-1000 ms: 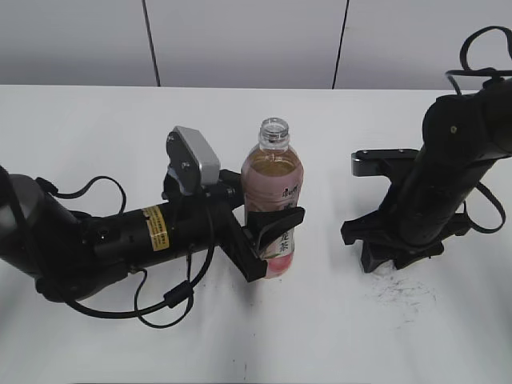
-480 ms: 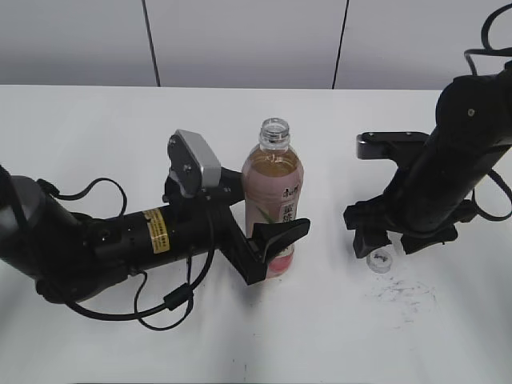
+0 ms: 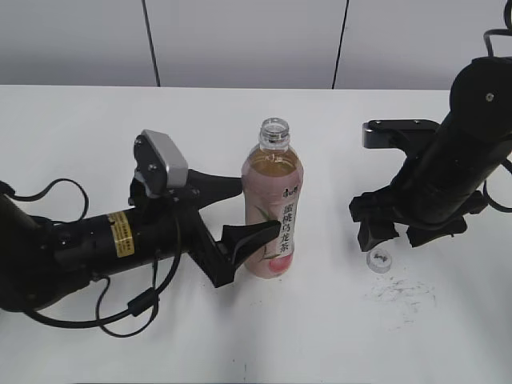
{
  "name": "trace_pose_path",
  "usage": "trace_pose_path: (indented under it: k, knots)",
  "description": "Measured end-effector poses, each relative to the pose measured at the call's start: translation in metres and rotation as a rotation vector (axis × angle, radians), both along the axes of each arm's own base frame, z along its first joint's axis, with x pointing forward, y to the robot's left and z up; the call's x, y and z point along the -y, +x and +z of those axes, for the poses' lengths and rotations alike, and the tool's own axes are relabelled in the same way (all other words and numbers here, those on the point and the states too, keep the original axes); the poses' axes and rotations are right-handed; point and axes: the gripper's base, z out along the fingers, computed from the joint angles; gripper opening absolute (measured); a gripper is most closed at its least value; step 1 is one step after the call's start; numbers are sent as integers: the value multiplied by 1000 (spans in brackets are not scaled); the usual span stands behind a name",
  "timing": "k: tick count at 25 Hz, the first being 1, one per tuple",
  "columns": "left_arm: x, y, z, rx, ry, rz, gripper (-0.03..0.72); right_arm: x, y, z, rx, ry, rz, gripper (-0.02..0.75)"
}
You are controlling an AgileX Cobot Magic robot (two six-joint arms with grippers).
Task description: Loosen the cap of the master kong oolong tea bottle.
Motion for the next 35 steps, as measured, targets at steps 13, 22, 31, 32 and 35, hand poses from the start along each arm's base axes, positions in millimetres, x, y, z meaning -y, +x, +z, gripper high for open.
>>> trace_pose_path:
  k: [13,22,31,32,35]
  knots:
    - [-72,-3,54,70,-68,289,557,1,-2,1,-20,-6,3,557]
    - [-111,35,106,-92,56,716,553,1,-2,2,-17,-4,3,557]
    - [-156,25,157,-480,140,1026,553,4,-13,10,-81,-24,46,557]
    - [-161,18,164,-488,146,1040,553,4,-15,17,-77,-21,48,557]
    - [-170,-13,195,-477,139,1060,553,8,-27,42,-40,-6,68,557]
